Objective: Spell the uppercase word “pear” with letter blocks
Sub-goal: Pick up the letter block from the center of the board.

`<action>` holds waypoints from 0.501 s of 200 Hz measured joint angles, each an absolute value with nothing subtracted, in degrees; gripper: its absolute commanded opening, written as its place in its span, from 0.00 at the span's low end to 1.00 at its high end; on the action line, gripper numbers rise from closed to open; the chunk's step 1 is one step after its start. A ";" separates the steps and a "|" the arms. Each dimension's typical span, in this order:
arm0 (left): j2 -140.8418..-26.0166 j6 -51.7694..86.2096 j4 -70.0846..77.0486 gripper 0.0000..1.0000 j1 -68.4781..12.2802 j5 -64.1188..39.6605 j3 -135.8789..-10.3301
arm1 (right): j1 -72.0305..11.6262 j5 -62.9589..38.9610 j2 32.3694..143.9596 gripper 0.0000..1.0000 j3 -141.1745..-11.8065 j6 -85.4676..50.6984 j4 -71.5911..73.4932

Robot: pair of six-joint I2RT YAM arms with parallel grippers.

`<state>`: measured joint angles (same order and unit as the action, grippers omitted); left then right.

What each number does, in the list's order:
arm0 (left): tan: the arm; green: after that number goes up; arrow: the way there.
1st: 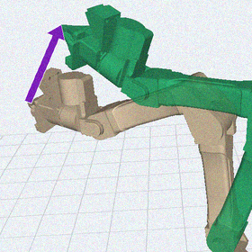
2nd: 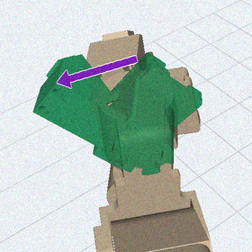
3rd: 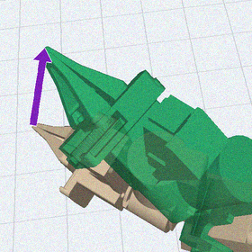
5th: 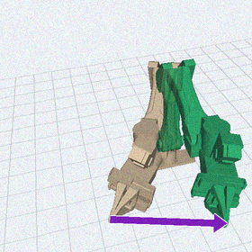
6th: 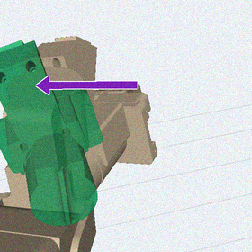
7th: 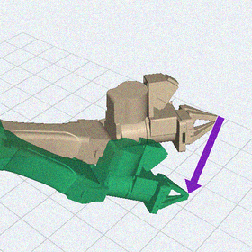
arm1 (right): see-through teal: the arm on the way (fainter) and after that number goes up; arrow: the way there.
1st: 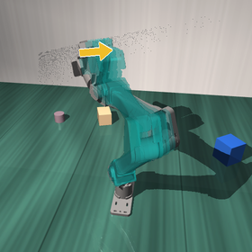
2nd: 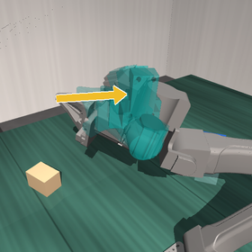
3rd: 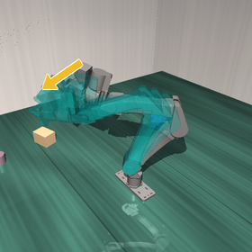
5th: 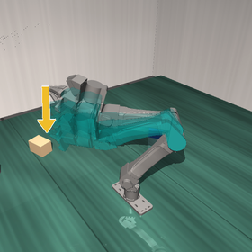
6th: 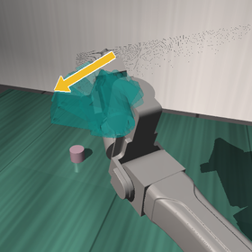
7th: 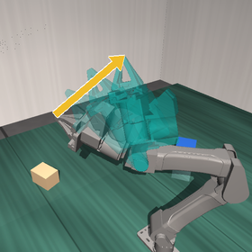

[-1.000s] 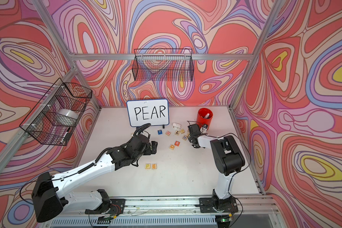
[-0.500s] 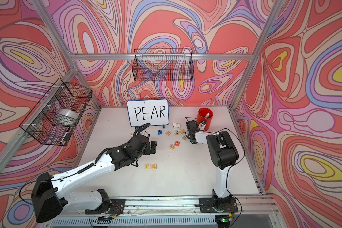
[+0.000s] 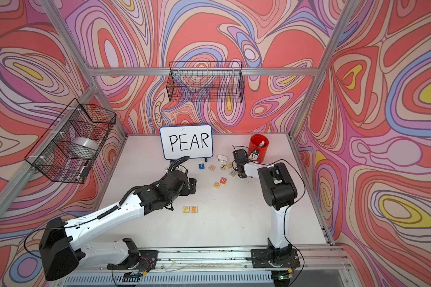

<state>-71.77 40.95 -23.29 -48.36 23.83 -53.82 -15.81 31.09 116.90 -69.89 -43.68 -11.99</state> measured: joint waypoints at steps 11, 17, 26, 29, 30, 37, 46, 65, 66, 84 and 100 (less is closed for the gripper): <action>-71.64 40.95 -23.51 1.00 -48.36 23.92 -53.78 | -15.81 31.11 116.84 0.39 -69.78 -43.92 -11.94; -71.57 40.93 -23.53 1.00 -48.36 24.01 -53.78 | -15.81 31.09 116.77 0.38 -69.69 -44.07 -11.92; -71.55 40.95 -23.62 1.00 -48.36 24.03 -53.78 | -15.81 31.05 116.62 0.37 -69.47 -44.07 -11.81; -71.53 40.95 -23.64 1.00 -48.36 24.03 -53.78 | -15.81 31.05 116.55 0.37 -69.34 -44.27 -11.77; -71.53 40.95 -23.64 1.00 -48.36 24.03 -53.78 | -15.81 31.05 116.51 0.37 -69.32 -44.27 -11.77; -71.53 40.95 -23.68 1.00 -48.36 24.01 -53.78 | -15.81 30.89 116.18 0.36 -68.95 -44.23 -11.73; -71.53 40.95 -23.68 1.00 -48.36 24.01 -53.76 | -15.81 30.65 115.70 0.35 -68.38 -44.23 -11.77; -71.18 40.95 -23.70 1.00 -48.38 23.97 -53.39 | -15.81 30.24 114.43 0.35 -67.09 -44.21 -12.34; -71.16 40.95 -23.70 1.00 -48.36 23.97 -53.36 | -15.81 30.20 114.32 0.35 -66.98 -44.21 -12.43; -70.70 40.99 -23.70 1.00 -48.36 23.83 -53.01 | -15.81 29.50 112.36 0.34 -65.25 -44.21 -13.67; -70.28 41.32 -23.68 1.00 -48.36 23.75 -52.73 | -15.81 28.82 109.19 0.34 -62.96 -44.25 -14.81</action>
